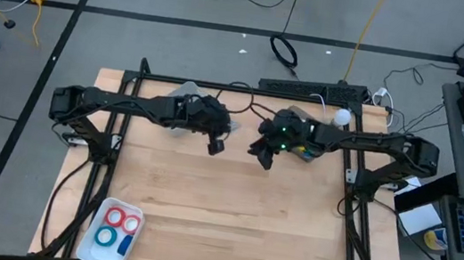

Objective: Pick and place Stapler, Stapler remover, tape
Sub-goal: Put the light blue staple remover into the grey bin

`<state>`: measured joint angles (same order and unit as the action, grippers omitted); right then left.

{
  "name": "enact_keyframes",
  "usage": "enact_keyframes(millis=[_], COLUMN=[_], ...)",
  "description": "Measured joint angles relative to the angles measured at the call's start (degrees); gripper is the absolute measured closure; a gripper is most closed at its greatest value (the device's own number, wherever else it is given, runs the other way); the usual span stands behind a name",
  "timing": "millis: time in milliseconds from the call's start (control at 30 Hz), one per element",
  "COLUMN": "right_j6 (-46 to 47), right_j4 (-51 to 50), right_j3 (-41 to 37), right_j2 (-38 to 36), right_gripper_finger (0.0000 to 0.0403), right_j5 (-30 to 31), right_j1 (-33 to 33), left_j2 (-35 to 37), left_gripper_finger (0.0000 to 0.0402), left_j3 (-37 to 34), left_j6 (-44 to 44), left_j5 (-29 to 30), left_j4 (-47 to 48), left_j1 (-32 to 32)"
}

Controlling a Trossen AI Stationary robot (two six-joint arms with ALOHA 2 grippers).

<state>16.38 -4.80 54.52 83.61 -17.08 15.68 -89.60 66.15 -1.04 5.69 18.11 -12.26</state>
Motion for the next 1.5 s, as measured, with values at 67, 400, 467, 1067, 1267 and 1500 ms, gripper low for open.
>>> enact_keyframes(millis=[67, 400, 467, 1067, 1267, 1500], right_j6=[-0.07, -0.15, -0.15, 0.87, 0.87, 0.9], right_j4=[-3.78, -6.05, -5.64, -3.13, -2.25, -2.25], right_j3=[0.0, 0.0, 0.0, 0.0, 0.0, 0.0], right_j2=[0.01, -0.31, -0.31, -0.28, -0.28, -0.28], right_gripper_finger=[0.027, 0.0246, 0.0248, 0.0247, 0.0251, 0.0252], right_j5=[-1.0, -1.08, -1.11, -0.9, -0.87, -0.81], right_j1=[0.37, 0.79, 0.79, 0.99, 1.01, 1.01], left_j2=[0.55, 0.54, -0.37, -13.33, -13.31, -13.3], left_gripper_finger=[0.0384, 0.0384, 0.0384, 0.0372, 0.0336, 0.0317], left_j3=[0.0, 0.07, 0.02, 0.06, 0.06, 0.07], left_j6=[0.47, -7.08, -7.68, -7.68, -6.6, -6.7], left_j5=[5.1, 16.65, 14.57, 4.88, 5.0, 4.96], left_j4=[4.55, 26.84, 27.86, 26.54, 24.14, 23.61], left_j1=[-0.42, -11.79, -15.04, -24.42, -24.47, -24.78])
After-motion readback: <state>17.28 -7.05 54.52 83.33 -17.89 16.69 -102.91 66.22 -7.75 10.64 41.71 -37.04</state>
